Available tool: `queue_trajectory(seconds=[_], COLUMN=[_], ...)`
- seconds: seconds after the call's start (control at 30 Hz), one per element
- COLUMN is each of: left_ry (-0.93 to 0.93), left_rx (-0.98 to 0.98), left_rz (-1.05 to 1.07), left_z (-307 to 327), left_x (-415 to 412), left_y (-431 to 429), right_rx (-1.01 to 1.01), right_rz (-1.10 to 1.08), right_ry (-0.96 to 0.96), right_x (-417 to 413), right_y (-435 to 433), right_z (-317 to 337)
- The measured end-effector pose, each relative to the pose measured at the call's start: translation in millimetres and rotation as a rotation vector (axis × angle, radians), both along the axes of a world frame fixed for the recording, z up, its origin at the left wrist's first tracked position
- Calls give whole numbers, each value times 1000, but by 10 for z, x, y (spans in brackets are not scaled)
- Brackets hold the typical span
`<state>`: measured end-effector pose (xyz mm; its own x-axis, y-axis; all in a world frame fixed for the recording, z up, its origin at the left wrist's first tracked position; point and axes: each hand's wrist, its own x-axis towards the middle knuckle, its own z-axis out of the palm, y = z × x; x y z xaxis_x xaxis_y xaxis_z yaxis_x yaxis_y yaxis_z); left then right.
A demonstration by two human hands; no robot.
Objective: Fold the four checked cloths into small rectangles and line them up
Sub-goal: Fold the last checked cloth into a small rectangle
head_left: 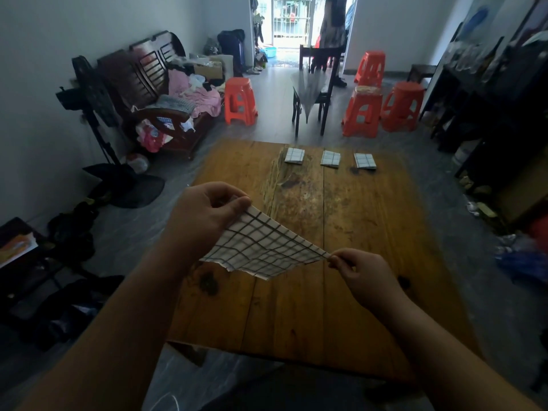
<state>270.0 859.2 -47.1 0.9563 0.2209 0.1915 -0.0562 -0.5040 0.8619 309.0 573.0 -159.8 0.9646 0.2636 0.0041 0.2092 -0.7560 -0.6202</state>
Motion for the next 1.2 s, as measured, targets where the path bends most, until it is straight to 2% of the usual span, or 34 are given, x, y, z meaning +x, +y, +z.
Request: queue_trajectory(seconds=[0.13,0.23,0.33,0.47,0.73,0.87,0.93,1.07,1.2], left_ry=[11,37,43,47,38,41,70,284,332], left_rx=[20,81,112,107,149,200,221,218,199], left_rz=[-34,-67,-87,-101,-77,-26,-94,-384,-446], left_z=[14,25,40,65,14,-149,-193,-259,-402], left_x=[-1,-7,-14,-18,91,134,110,0,-75], left_y=[-16,-57,-90,-110,-125,-196,-217,-264,-359], right_rx=[-91,99,192,259,387,470,503,595,673], right_rz=[-58,-31,150,291,332,273,237,149,85], right_ry=[-42,-57,-84,12,133,188,200,217,203], right_x=[45,2,-77,-133,-238,-236,-218,-194,-185], right_y=[32,142,283,438,462,411,366,288,256], right_z=[49,148,286,403,490,531,530,524,498])
